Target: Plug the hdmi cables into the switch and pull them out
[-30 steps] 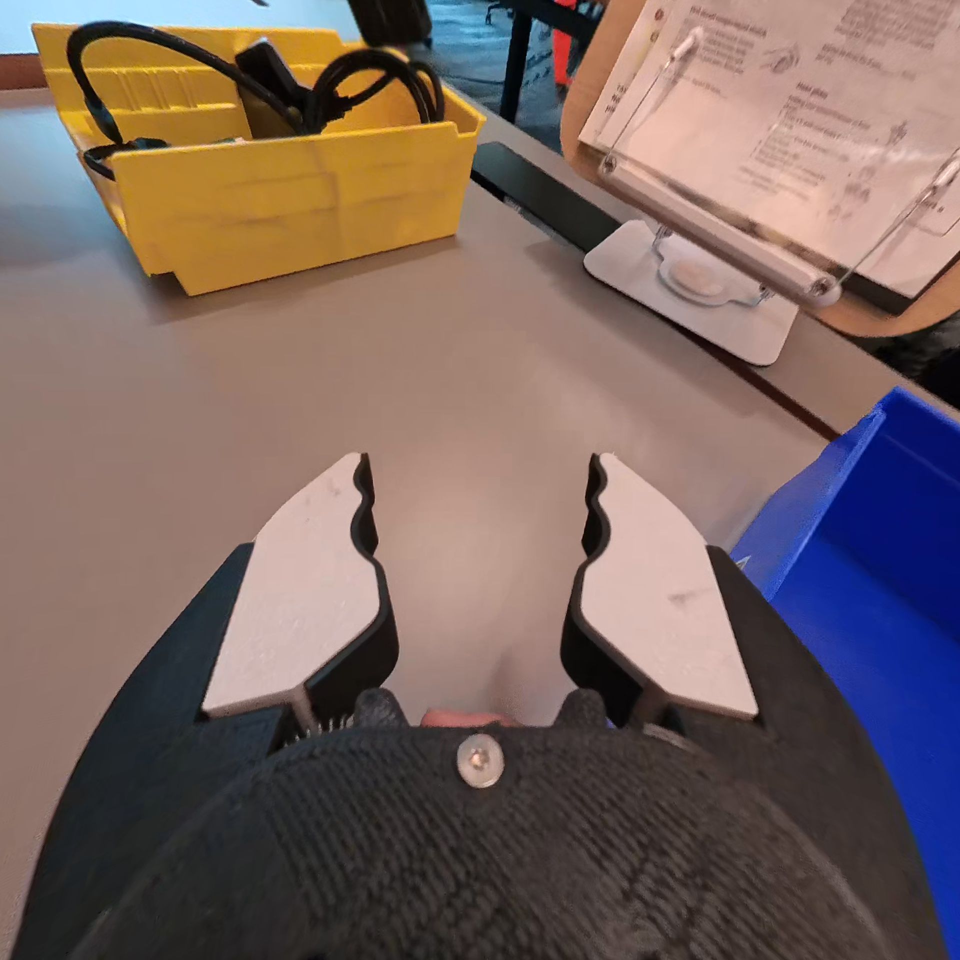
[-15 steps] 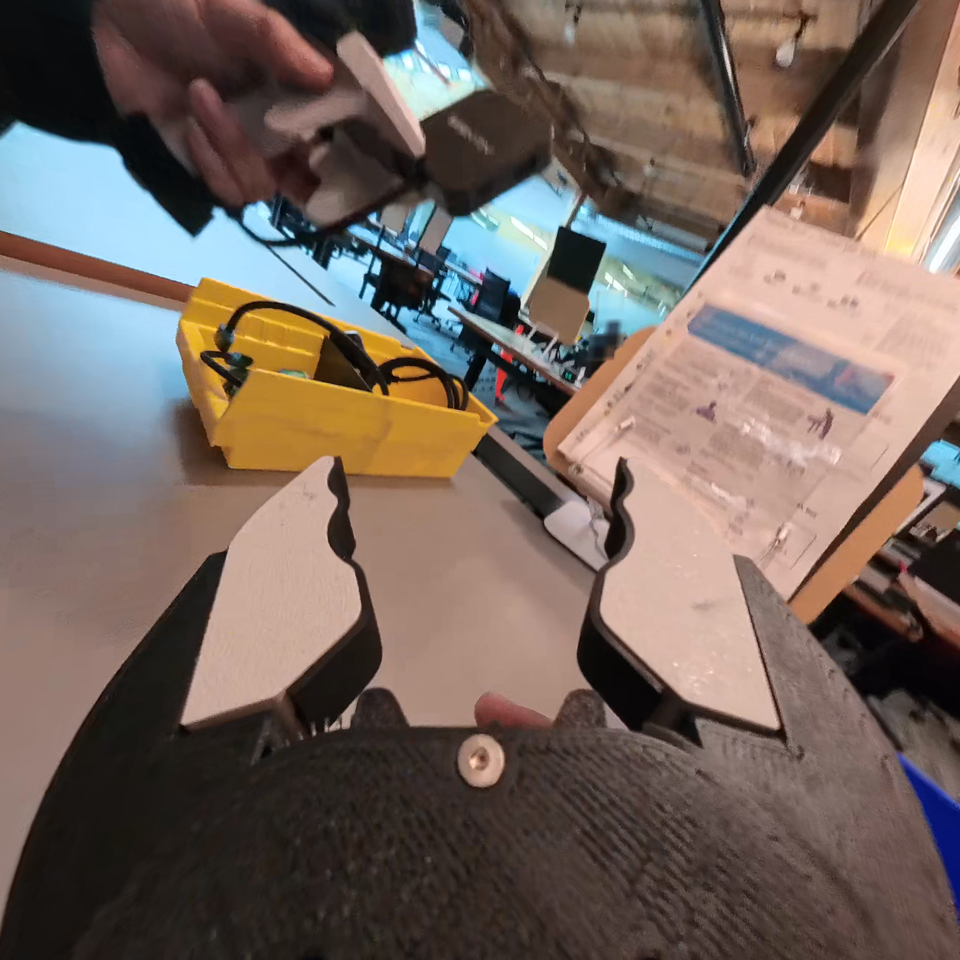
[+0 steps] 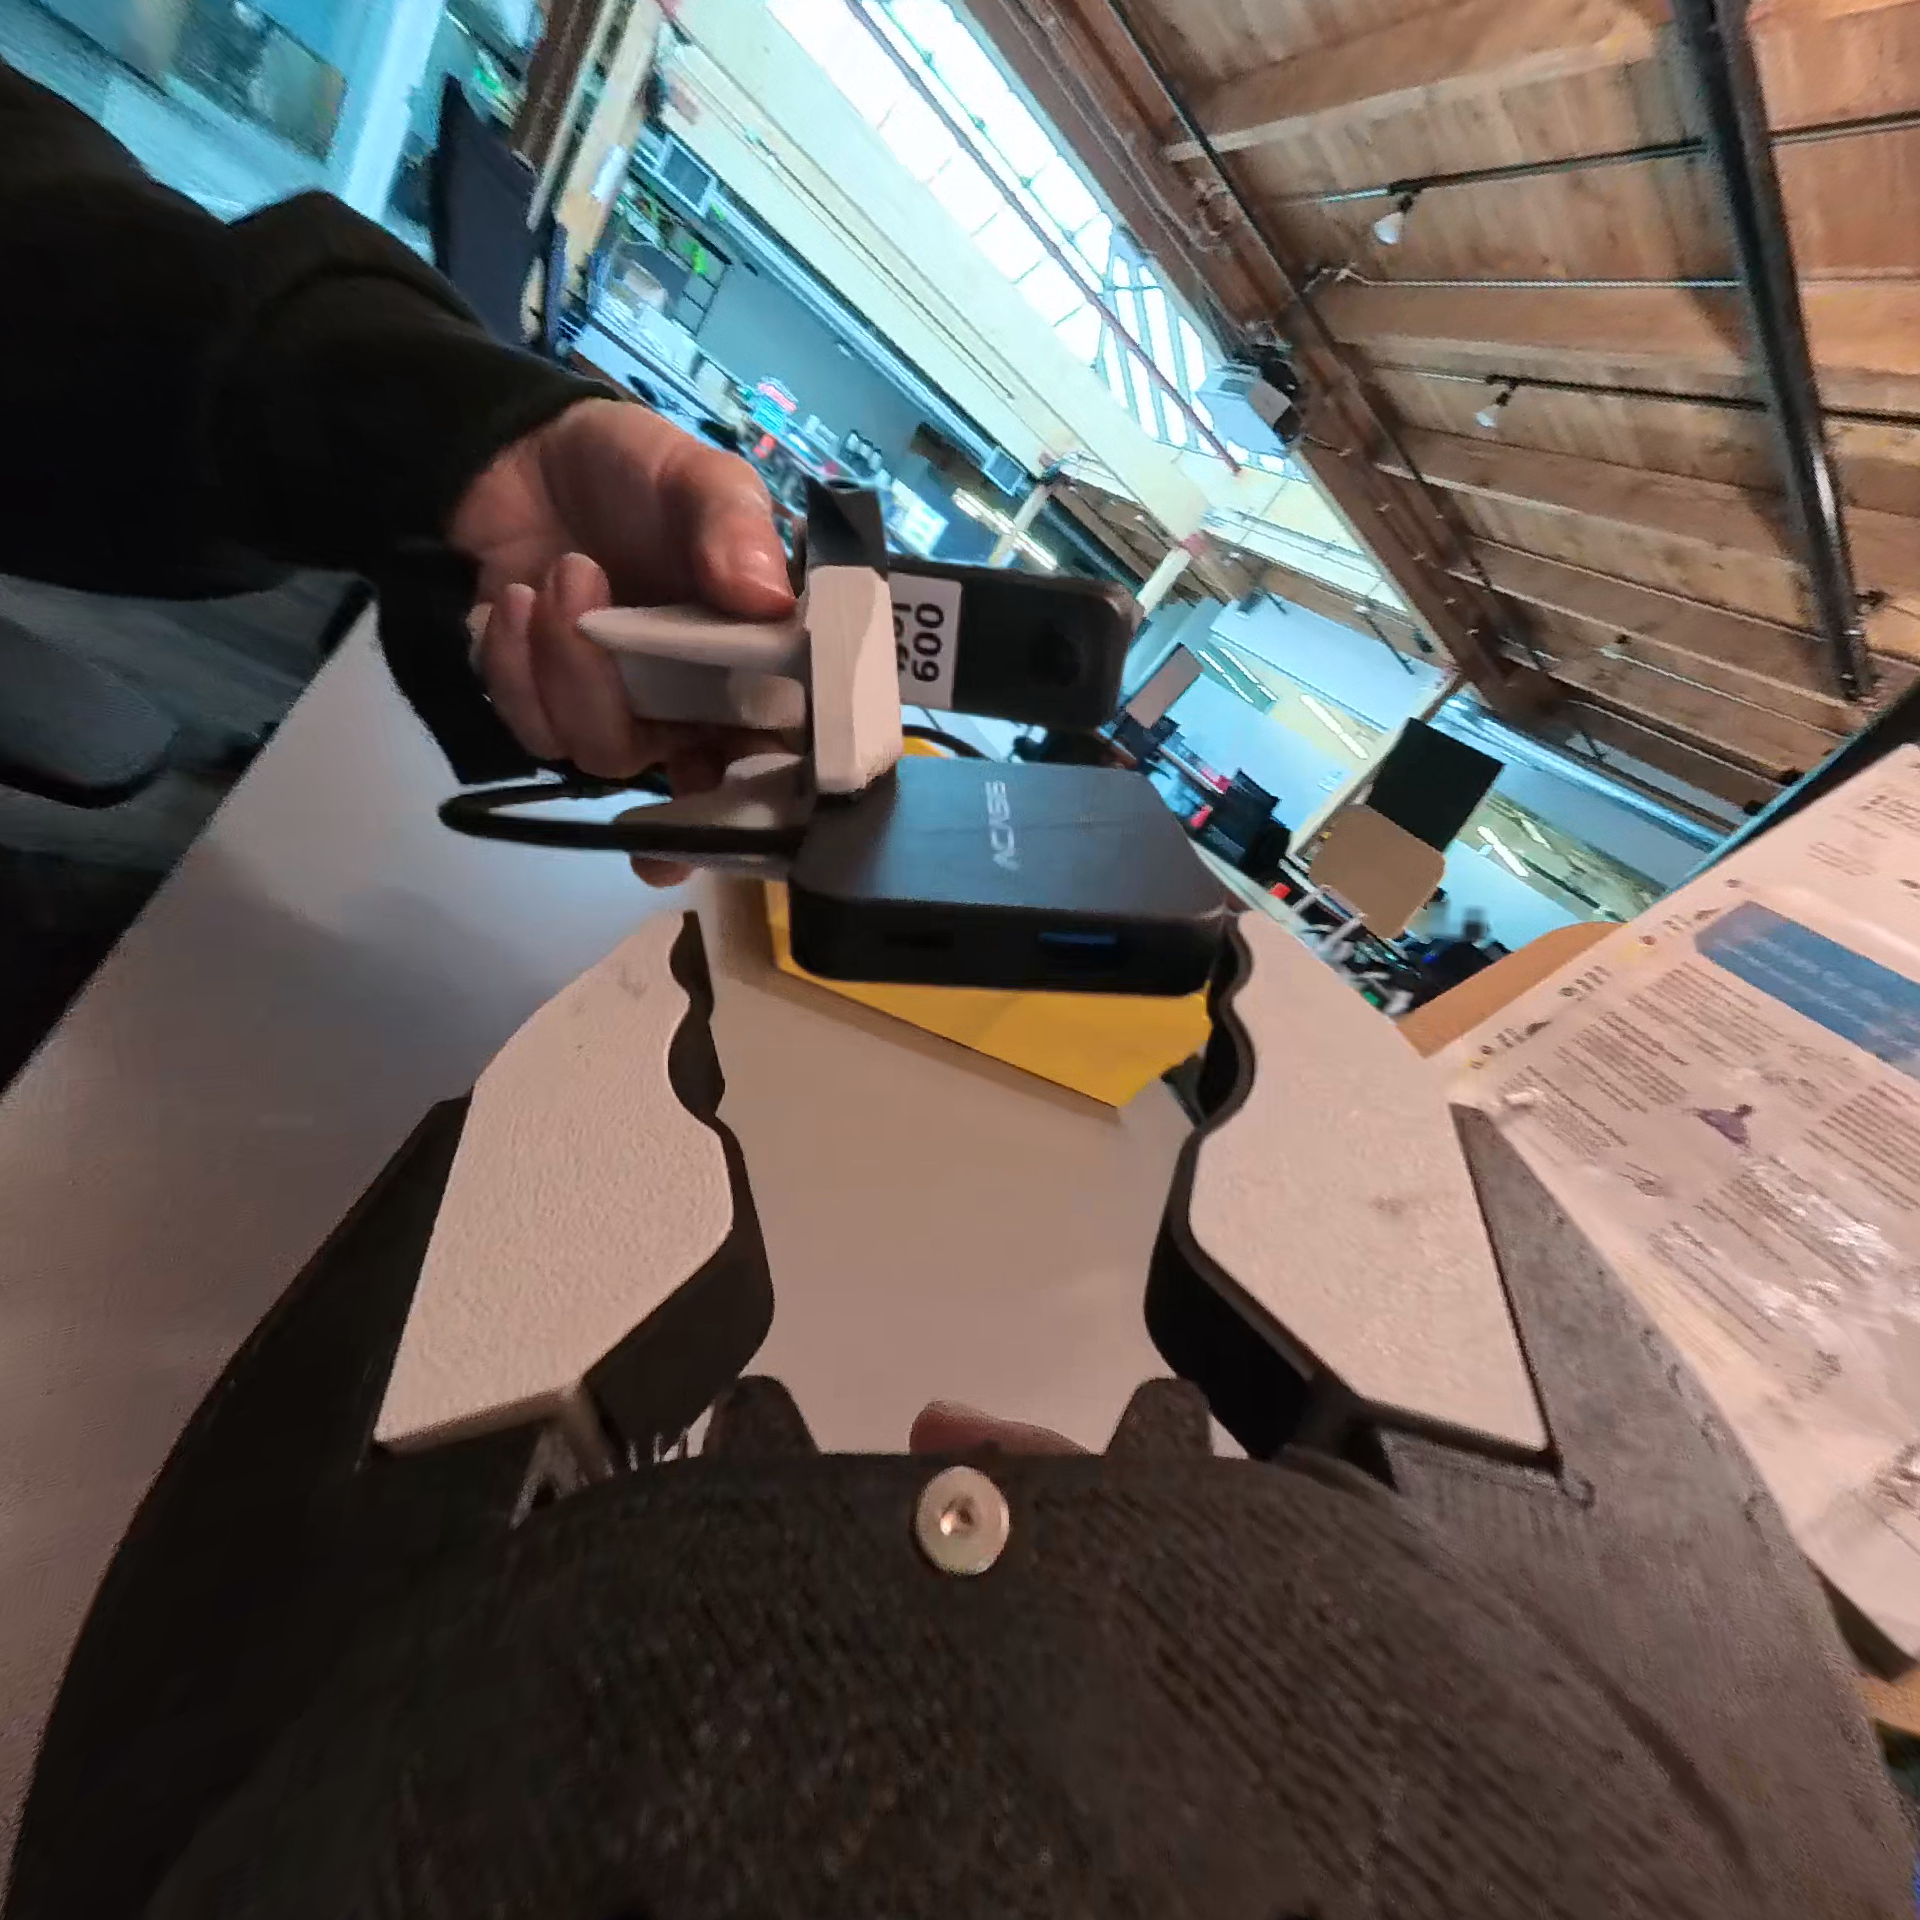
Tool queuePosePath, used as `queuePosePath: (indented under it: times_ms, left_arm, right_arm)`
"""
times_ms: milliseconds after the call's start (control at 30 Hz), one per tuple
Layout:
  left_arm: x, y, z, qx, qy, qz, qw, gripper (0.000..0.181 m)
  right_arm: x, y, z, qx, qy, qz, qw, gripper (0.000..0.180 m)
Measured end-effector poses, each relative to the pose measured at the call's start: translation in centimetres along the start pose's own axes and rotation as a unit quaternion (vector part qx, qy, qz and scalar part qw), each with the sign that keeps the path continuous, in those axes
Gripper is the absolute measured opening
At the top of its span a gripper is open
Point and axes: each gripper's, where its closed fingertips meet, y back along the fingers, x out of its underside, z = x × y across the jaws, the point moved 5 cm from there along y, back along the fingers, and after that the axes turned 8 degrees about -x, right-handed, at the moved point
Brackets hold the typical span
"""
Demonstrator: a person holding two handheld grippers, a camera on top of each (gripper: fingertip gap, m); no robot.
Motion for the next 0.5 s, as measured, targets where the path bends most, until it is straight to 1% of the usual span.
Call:
queuePosePath:
  times_ms: [133,267,367,433,500]
  left_arm:
    - [0.4,-0.7,0.5,-0.003,0.018,-0.001,1.0,0.014]
    - [0.8,-1.2,1.1,-0.015,0.03,-0.003,0.999,0.014]
    - [0.7,-1.3,2.0,-0.037,0.034,-0.016,0.999,0.014]
    - [0.5,-1.1,2.6,-0.056,0.031,-0.021,0.998,0.014]
    - [0.3,-0.9,3.0,-0.046,0.048,-0.035,0.997,0.015]
  right_arm:
    - [0.1,0.4,0.3,-0.021,-0.037,-0.039,0.998,0.082]
    - [1.0,0.8,0.3,-0.023,-0.049,-0.025,0.998,0.074]
    - [2.1,0.8,0.3,-0.016,-0.077,-0.003,0.997,0.073]
    - [3.0,0.5,0.5,-0.004,-0.109,0.01,0.994,0.073]
    - [3.6,0.2,0.4,0.003,-0.161,-0.004,0.987,0.073]
